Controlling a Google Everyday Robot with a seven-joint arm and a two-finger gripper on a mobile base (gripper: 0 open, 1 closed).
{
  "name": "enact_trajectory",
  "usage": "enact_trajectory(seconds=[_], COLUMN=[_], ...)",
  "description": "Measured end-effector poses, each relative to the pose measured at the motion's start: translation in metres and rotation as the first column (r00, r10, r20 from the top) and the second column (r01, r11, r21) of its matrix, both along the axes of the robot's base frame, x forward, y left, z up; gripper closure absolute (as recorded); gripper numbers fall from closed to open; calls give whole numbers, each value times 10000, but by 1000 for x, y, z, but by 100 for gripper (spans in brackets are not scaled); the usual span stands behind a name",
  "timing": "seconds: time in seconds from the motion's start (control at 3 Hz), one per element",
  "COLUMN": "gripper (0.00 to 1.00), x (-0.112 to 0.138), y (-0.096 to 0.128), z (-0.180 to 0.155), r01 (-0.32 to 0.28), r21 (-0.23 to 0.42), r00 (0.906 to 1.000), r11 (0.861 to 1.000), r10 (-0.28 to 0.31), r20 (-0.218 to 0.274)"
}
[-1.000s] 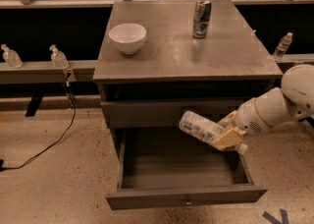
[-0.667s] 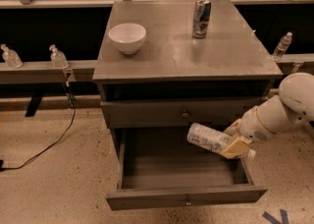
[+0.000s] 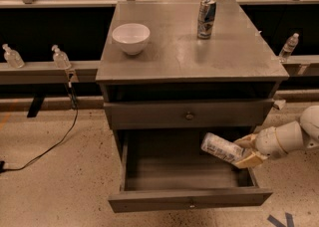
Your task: Place blue plastic bottle into middle drawer
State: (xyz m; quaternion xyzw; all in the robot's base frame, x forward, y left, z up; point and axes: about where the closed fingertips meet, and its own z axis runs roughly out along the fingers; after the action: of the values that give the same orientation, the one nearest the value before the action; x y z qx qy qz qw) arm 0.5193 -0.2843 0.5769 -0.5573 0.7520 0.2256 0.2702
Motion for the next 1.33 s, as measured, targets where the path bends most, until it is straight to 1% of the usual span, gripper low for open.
enact_trajectory(seconds=[0.33,0.67,1.0,1.33], gripper=[100,100,100,100], x=[17,34,41,48], y=[-4,6,22,41], z=[-47,-93,-126,-162], r01=[-246,-231,-337,-483], r21=[627,1139,1392,1651], r00=[9997,9982,9942,9866], r11=[9977,9932,9897,9851], r10=[245,292,475,728], r20=[23,-521,-968,-1460])
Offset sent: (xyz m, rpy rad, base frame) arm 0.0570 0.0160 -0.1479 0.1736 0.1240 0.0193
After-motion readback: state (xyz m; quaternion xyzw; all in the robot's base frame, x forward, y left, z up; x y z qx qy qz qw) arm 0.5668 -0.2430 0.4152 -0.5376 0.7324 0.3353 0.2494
